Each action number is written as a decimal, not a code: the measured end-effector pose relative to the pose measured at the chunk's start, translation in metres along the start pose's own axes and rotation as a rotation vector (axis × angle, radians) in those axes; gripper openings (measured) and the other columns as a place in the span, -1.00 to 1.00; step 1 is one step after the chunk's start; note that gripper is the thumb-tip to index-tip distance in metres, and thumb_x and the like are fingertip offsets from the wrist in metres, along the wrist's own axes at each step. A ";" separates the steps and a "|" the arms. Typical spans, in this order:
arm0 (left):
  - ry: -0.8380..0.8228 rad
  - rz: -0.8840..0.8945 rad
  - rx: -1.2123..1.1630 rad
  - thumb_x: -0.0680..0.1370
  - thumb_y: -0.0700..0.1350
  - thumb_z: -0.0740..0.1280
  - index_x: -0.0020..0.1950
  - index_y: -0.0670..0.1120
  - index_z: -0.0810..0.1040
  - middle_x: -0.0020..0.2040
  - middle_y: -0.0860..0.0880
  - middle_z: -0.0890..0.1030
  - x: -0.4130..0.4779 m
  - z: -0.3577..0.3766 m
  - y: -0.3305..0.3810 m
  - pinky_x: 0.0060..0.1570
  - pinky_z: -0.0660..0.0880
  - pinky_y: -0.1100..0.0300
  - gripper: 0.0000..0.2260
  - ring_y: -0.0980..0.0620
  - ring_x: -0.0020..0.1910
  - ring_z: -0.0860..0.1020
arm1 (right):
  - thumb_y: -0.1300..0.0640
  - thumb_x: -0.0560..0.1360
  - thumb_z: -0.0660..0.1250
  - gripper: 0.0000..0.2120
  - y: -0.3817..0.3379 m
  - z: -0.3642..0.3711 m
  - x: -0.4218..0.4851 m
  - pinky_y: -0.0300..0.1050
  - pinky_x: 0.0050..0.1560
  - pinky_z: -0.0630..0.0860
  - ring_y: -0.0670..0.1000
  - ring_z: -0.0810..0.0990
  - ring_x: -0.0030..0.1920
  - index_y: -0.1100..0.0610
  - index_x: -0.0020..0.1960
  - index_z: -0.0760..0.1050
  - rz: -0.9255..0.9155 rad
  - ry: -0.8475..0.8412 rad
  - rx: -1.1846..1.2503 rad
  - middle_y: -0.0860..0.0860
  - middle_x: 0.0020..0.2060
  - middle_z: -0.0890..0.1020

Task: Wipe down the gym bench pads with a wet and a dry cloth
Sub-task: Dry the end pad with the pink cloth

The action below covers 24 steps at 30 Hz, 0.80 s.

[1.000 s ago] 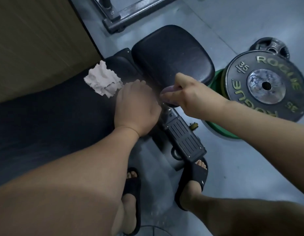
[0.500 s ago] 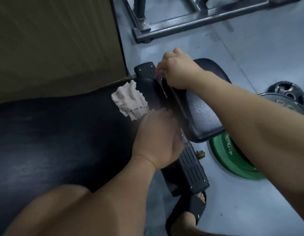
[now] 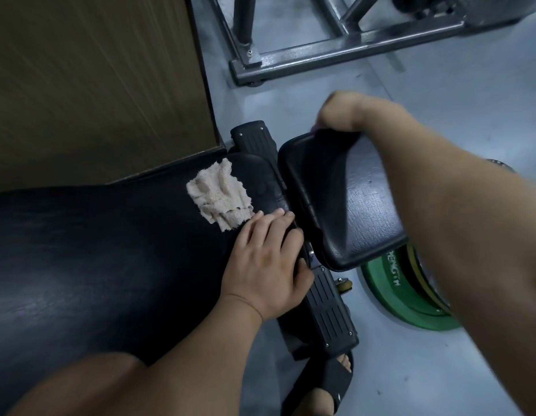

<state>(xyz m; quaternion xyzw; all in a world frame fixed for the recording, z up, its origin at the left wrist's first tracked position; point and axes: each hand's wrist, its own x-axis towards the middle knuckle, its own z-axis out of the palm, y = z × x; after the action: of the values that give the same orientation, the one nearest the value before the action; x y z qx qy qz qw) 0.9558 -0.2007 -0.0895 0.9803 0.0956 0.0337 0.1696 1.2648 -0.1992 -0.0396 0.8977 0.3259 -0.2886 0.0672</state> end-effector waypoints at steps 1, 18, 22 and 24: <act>0.000 -0.001 0.006 0.47 0.07 0.29 0.17 -0.09 0.58 0.34 -0.10 0.53 0.000 0.000 0.000 0.49 0.23 -0.11 -0.64 -0.13 0.44 0.40 | -0.16 0.55 0.37 -0.51 -0.018 0.005 -0.009 0.04 0.29 0.51 0.27 0.57 0.24 0.20 0.27 0.61 -0.061 0.029 0.007 0.24 0.29 0.57; 0.056 0.011 0.002 0.47 0.04 0.31 0.16 -0.09 0.59 0.33 -0.10 0.54 -0.002 0.004 -0.001 0.49 0.24 -0.12 -0.66 -0.13 0.42 0.40 | -0.01 0.64 0.30 -0.63 0.039 0.023 -0.021 -0.07 0.35 0.41 0.17 0.48 0.40 0.14 0.36 0.57 0.185 0.224 0.311 0.15 0.37 0.55; 0.077 0.020 0.008 0.46 0.03 0.30 0.16 -0.11 0.60 0.33 -0.11 0.55 -0.002 0.005 -0.001 0.49 0.24 -0.12 -0.65 -0.13 0.42 0.41 | 0.14 0.67 0.17 -0.73 0.068 0.039 -0.034 -0.07 0.08 0.37 0.22 0.52 0.21 0.23 0.23 0.55 0.315 0.244 0.377 0.28 0.28 0.54; 0.085 0.023 0.013 0.46 0.03 0.30 0.17 -0.11 0.60 0.33 -0.12 0.55 -0.002 0.005 -0.001 0.49 0.24 -0.12 -0.64 -0.14 0.42 0.42 | 0.22 0.64 0.15 -0.81 0.083 0.052 -0.056 -0.04 -0.02 0.39 0.18 0.49 0.02 0.21 0.05 0.54 0.394 0.244 0.523 0.33 0.10 0.53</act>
<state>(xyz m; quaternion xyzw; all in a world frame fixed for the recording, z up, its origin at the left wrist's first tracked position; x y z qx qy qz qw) 0.9542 -0.2022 -0.0947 0.9801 0.0917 0.0766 0.1588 1.2575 -0.3108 -0.0566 0.9581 0.0672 -0.2345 -0.1503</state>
